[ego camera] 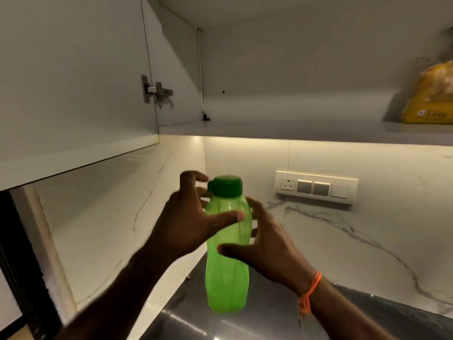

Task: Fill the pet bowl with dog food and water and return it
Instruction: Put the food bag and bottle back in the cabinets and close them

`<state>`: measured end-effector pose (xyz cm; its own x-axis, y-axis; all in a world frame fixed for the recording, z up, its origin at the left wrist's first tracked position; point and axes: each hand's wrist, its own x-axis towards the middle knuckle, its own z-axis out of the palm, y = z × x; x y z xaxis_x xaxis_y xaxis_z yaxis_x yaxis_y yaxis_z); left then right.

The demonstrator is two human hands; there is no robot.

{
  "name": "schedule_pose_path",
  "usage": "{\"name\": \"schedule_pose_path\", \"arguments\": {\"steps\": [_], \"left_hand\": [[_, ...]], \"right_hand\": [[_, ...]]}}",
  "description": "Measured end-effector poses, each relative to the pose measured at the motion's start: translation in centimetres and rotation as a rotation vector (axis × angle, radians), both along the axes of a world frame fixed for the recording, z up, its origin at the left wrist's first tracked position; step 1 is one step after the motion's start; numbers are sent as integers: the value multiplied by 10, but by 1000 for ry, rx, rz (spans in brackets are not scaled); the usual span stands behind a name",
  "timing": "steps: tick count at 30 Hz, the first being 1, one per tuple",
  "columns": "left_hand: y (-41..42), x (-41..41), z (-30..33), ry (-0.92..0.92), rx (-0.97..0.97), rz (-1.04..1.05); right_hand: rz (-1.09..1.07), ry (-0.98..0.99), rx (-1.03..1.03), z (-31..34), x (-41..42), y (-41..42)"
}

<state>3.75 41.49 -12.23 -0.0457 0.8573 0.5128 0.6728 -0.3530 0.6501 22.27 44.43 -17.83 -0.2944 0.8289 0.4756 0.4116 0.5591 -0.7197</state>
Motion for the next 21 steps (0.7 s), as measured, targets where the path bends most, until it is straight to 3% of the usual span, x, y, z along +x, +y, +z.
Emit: {"name": "schedule_pose_path", "arguments": {"steps": [6, 10, 16, 21], "left_hand": [[0, 27, 108, -153, 206, -121], [21, 41, 166, -182, 304, -224], [68, 57, 238, -148, 353, -279], [119, 65, 275, -194, 286, -343]], "right_hand": [[-45, 28, 113, 128, 26, -18], [-20, 136, 50, 198, 43, -8], [-27, 87, 59, 285, 58, 28], [-85, 32, 20, 330, 59, 77]]}}
